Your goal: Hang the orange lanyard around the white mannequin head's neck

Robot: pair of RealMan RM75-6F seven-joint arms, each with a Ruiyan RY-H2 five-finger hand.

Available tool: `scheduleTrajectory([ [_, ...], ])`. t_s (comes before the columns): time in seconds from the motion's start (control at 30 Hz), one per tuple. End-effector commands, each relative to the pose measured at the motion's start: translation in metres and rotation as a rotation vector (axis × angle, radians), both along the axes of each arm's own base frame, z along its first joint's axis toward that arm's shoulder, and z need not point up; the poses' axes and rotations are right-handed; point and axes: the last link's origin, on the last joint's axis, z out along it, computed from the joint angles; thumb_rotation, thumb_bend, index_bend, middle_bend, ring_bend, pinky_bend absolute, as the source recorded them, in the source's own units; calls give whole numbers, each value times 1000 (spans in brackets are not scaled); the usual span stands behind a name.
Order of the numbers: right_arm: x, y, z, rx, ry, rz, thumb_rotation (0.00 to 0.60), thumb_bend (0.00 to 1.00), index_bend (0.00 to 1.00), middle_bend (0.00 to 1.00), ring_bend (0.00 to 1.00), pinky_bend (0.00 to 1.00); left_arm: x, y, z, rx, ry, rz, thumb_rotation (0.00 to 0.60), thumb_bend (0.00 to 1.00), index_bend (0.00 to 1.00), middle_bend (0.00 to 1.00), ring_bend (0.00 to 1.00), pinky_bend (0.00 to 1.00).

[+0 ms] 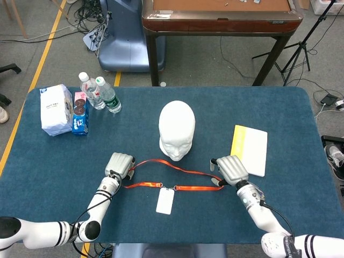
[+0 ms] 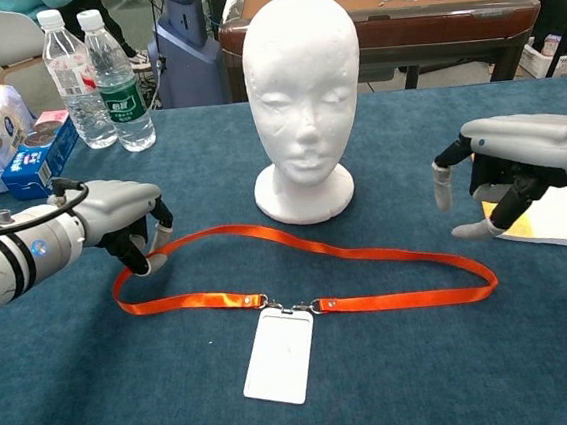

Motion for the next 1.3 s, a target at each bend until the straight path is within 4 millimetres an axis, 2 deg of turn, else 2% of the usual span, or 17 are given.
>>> scheduleTrajectory([
  [0.03,6,-7,-11,-13,10,-3,600,261,507,990,995,1000,0,0,0,-1,0,0,579,427,597,965,959,969],
  [0.6,24,-20,-65,-40,61,-26,600,281,577,1000,1000,1000,-1,-2,1,-1,3,1,581,427,597,968,960,970],
  [1.0,36,-27,-86,-33,90,-37,600,310,577,1000,1000,1000,-1,-3,0,-3,4,1,583,427,597,968,960,970],
  [1.3,37,-29,-95,-23,110,-47,600,313,586,1000,1000,1000,-2,-2,1,-1,6,3,586,427,597,968,960,969],
])
